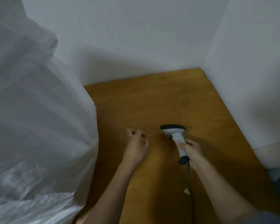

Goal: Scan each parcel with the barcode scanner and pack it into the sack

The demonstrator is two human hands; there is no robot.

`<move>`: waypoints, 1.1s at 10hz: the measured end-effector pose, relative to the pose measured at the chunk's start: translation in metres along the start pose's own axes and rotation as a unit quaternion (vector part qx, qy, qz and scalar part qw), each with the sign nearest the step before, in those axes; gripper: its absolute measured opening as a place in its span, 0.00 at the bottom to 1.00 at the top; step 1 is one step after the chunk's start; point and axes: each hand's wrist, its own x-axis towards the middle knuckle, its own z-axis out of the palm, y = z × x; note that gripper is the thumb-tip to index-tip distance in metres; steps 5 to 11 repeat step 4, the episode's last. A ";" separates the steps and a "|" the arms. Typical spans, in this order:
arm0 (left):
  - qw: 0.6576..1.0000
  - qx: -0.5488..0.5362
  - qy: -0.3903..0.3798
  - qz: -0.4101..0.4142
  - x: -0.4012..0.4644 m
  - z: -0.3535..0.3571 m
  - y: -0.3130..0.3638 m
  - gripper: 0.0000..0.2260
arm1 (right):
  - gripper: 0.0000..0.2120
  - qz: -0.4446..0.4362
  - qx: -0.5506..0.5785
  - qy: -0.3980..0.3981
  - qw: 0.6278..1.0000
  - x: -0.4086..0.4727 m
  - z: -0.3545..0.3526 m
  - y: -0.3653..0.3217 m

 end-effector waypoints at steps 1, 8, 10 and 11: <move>1.000 0.002 -0.016 -0.025 0.000 0.008 -0.003 0.06 | 0.26 0.010 0.034 0.003 0.999 0.010 -0.001 0.011; 1.000 -0.004 -0.020 -0.022 0.000 0.009 0.003 0.06 | 0.28 -0.008 -0.013 0.054 0.998 0.020 -0.006 0.011; 1.000 -0.004 -0.020 -0.022 0.000 0.009 0.003 0.06 | 0.28 -0.008 -0.013 0.054 0.998 0.020 -0.006 0.011; 1.000 -0.004 -0.020 -0.022 0.000 0.009 0.003 0.06 | 0.28 -0.008 -0.013 0.054 0.998 0.020 -0.006 0.011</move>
